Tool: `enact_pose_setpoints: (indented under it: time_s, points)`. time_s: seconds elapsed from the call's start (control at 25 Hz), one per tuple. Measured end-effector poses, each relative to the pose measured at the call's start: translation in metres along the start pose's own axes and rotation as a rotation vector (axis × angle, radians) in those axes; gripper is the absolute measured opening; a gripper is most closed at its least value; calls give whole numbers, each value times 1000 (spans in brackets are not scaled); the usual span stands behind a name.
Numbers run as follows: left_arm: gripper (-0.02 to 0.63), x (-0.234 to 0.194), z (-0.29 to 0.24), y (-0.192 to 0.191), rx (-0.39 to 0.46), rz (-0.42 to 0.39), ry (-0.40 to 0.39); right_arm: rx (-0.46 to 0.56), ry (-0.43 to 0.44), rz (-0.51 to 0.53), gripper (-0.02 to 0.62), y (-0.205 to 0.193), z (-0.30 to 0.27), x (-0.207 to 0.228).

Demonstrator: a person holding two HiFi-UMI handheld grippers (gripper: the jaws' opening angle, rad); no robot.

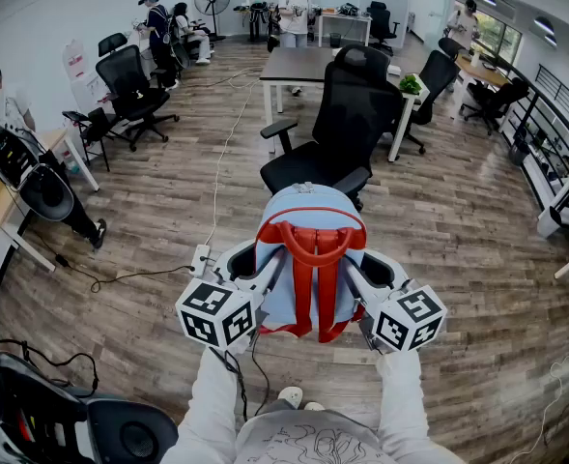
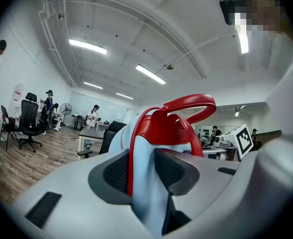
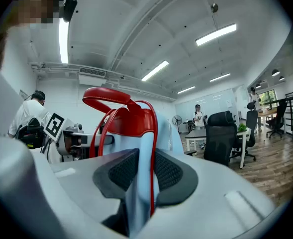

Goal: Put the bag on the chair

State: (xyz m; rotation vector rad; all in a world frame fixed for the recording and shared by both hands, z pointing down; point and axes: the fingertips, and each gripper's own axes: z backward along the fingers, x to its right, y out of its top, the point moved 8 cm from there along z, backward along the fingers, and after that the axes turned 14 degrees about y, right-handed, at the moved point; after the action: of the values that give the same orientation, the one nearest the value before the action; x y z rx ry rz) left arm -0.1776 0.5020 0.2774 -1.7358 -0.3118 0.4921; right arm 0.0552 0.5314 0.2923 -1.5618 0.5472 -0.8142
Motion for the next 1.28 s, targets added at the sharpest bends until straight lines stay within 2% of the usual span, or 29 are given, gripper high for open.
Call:
enact_pose_setpoints:
  time_s: [0.32, 0.84, 1.04, 1.28]
  points:
    - [143, -7, -11, -3, -2, -12, -9, -1, -14, -6, 103, -6, -7, 8]
    - [143, -50, -41, 0, -24, -23, -29, -16, -49, -30, 109, -12, -55, 26]
    - [143, -62, -74, -1, -34, -9, -17, -26, -41, -36, 109, -12, -74, 59]
    - [143, -73, -135, 8, -33, -5, 18, -40, -11, -35, 109, -2, -103, 124]
